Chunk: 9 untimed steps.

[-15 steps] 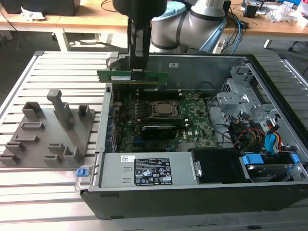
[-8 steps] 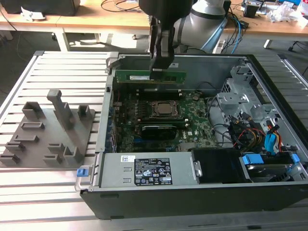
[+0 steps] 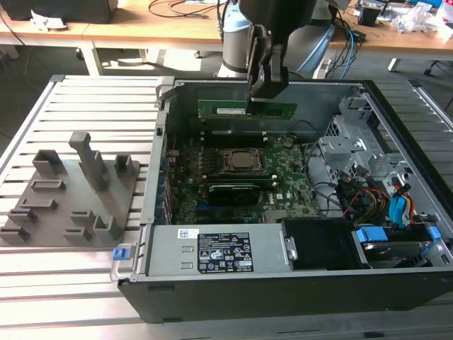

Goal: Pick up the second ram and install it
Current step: 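Pick up the second ram and move it above second insertion slot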

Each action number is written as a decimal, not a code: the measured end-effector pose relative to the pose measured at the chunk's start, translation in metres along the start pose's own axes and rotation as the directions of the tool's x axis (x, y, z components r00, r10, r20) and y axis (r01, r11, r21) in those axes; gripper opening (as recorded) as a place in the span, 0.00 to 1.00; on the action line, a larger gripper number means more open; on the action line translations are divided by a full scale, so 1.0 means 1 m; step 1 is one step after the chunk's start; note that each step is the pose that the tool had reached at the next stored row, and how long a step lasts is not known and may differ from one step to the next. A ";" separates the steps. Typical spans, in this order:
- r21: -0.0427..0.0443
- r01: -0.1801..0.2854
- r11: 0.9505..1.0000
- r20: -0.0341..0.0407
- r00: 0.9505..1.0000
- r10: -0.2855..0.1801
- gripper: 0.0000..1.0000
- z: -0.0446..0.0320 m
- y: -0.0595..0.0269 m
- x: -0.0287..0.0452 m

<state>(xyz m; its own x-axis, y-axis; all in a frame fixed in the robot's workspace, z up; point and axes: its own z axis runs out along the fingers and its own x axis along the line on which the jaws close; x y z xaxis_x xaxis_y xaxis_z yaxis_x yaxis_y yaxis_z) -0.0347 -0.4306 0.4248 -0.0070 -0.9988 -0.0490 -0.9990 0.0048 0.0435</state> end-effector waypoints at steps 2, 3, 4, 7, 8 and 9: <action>-0.001 0.000 1.000 -0.010 1.000 0.000 0.14 0.0059 -0.0124 -0.0059; -0.001 -0.001 1.000 -0.012 1.000 0.001 0.14 0.0066 -0.0143 -0.0067; -0.001 -0.001 1.000 -0.014 1.000 0.001 0.14 0.0075 -0.0170 -0.0077; -0.001 -0.001 1.000 -0.021 1.000 0.001 0.14 0.0118 -0.0294 -0.0121; -0.001 -0.001 1.000 -0.021 1.000 0.001 0.14 0.0131 -0.0319 -0.0128; -0.001 -0.001 1.000 -0.022 1.000 0.001 0.14 0.0144 -0.0338 -0.0133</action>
<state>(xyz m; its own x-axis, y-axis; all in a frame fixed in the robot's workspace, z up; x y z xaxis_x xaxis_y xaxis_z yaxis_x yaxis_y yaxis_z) -0.0015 -0.4169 0.4095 -0.0071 -0.9996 -0.0269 -0.9990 0.0059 0.0449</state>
